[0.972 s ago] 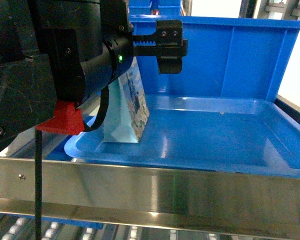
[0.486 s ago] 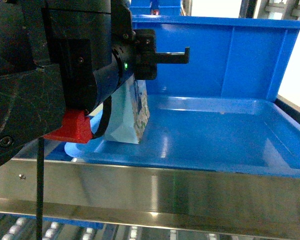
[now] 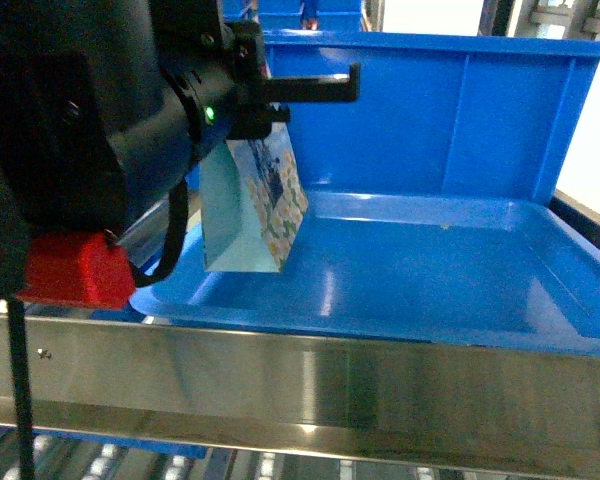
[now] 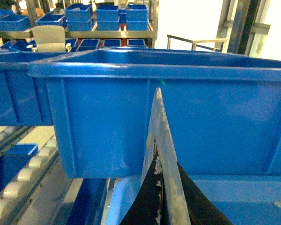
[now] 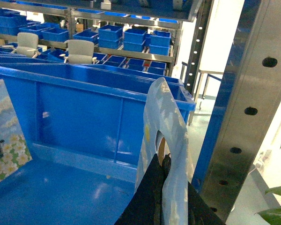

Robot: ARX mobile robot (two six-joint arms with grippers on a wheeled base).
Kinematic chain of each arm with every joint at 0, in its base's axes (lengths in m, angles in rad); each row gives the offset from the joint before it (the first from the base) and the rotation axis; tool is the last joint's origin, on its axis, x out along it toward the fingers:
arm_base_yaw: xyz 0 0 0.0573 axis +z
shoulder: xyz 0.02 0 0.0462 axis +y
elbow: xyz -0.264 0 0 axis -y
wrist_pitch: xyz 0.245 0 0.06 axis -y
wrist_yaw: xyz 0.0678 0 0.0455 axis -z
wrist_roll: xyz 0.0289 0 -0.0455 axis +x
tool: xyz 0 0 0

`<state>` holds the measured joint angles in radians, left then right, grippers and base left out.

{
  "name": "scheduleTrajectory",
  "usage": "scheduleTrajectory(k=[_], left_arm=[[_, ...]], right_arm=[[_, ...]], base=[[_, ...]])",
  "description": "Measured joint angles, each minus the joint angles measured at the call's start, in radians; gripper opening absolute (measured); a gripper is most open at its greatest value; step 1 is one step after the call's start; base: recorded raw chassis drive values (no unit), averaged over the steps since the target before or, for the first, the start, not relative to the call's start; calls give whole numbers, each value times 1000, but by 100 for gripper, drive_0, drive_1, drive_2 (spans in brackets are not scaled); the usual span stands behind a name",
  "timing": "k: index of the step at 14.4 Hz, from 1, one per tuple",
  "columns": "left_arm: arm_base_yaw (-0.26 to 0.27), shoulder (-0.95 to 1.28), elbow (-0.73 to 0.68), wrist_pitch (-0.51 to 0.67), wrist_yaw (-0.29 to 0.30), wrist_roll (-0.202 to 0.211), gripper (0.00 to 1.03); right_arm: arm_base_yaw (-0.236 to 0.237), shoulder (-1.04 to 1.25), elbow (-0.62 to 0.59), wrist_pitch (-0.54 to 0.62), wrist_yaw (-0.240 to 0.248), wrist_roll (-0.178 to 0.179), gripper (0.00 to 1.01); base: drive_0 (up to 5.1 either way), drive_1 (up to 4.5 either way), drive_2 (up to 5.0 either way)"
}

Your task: Move flower gift bag to table near conveyor

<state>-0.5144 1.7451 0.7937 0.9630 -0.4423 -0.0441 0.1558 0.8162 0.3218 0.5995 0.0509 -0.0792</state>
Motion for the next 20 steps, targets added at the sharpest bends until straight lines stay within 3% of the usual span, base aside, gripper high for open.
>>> scheduleTrajectory(k=[4, 7, 10, 12, 14, 20], left_arm=[[21, -113, -49, -3, 6, 1, 2], [67, -366, -205, -56, 7, 31, 2], [32, -737, -435, -220, -15, 132, 2], [-1, -944, -555, -309, -62, 189, 2], [-1, -974, -549, -293, -71, 210, 2], [-1, -967, -548, -299, -70, 211, 2]], right_arm=[[0, 0, 0, 0, 0, 0, 2], [0, 0, 0, 0, 0, 0, 2], [0, 0, 0, 0, 0, 0, 2], [0, 0, 0, 0, 0, 0, 2], [0, 0, 0, 1, -1, 0, 2], [0, 0, -2, 0, -2, 0, 2]], base=[[0, 0, 0], [0, 0, 0], [0, 0, 0], [0, 0, 0], [-504, 237, 237], [-459, 94, 391]])
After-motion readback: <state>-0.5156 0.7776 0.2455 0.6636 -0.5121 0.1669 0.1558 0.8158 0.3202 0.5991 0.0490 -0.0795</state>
